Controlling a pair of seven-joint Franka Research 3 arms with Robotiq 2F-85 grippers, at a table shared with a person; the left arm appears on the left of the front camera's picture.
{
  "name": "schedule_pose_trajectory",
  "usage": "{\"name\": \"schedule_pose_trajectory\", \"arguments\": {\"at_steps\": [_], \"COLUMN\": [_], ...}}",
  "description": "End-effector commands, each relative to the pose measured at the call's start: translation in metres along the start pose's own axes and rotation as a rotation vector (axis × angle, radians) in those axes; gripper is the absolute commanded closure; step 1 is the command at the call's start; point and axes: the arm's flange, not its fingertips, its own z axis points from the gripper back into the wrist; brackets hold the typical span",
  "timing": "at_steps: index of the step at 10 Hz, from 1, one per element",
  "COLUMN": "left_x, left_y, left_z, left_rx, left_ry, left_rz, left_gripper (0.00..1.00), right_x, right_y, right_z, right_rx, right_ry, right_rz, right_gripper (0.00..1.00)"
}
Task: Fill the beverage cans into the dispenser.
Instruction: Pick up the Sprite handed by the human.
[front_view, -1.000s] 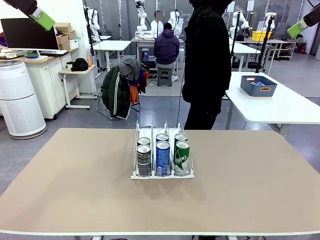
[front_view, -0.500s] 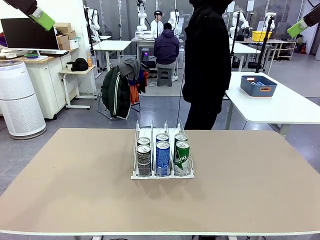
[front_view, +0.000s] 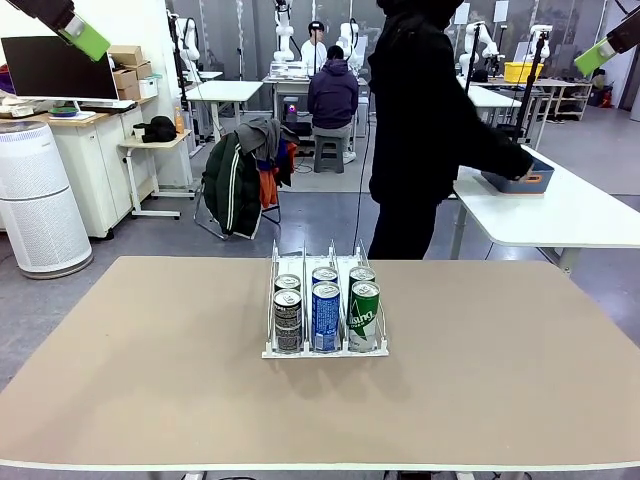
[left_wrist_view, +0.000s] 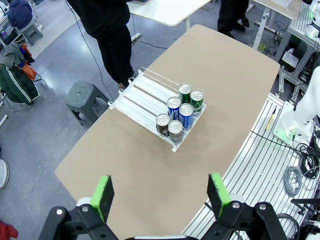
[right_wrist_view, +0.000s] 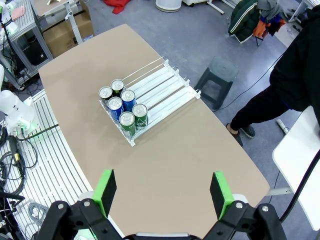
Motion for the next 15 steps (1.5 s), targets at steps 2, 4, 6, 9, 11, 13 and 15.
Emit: {"name": "schedule_pose_trajectory", "arguments": {"at_steps": [2,4,6,9,11,13,15], "left_x": [0.0009,0.0009,0.0009,0.0009,0.0009,0.0009,0.0009], "left_y": [-0.0003,-0.0003,-0.0003,-0.0003,-0.0003,-0.0003,-0.0003], "left_z": [-0.0001,-0.0001,-0.0001,-0.0001,-0.0001,-0.0001,-0.0001], "left_rx": [0.001,0.001,0.001,0.001,0.001,0.001,0.001], "left_ry": [-0.007,-0.007,-0.007,-0.007,-0.007,-0.007,-0.007], "left_rz": [0.011,0.011,0.011,0.011,0.011,0.011,0.011], "left_gripper": [0.00,0.00,0.00,0.00,0.00,0.00,0.00], "right_x": [0.0000,0.0000,0.0000,0.0000,0.0000,0.0000,0.0000], "right_y": [0.0004,0.0004,0.0004,0.0004,0.0004,0.0004,0.0004], "right_z": [0.0000,0.0000,0.0000,0.0000,0.0000,0.0000,0.0000], "right_rx": [-0.001,-0.001,-0.001,-0.001,-0.001,-0.001,-0.001], "right_ry": [-0.001,-0.001,-0.001,-0.001,-0.001,-0.001,-0.001], "right_rz": [0.000,0.000,0.000,0.000,0.000,0.000,0.000], "right_gripper": [0.00,0.00,0.00,0.00,0.00,0.00,0.00]}}
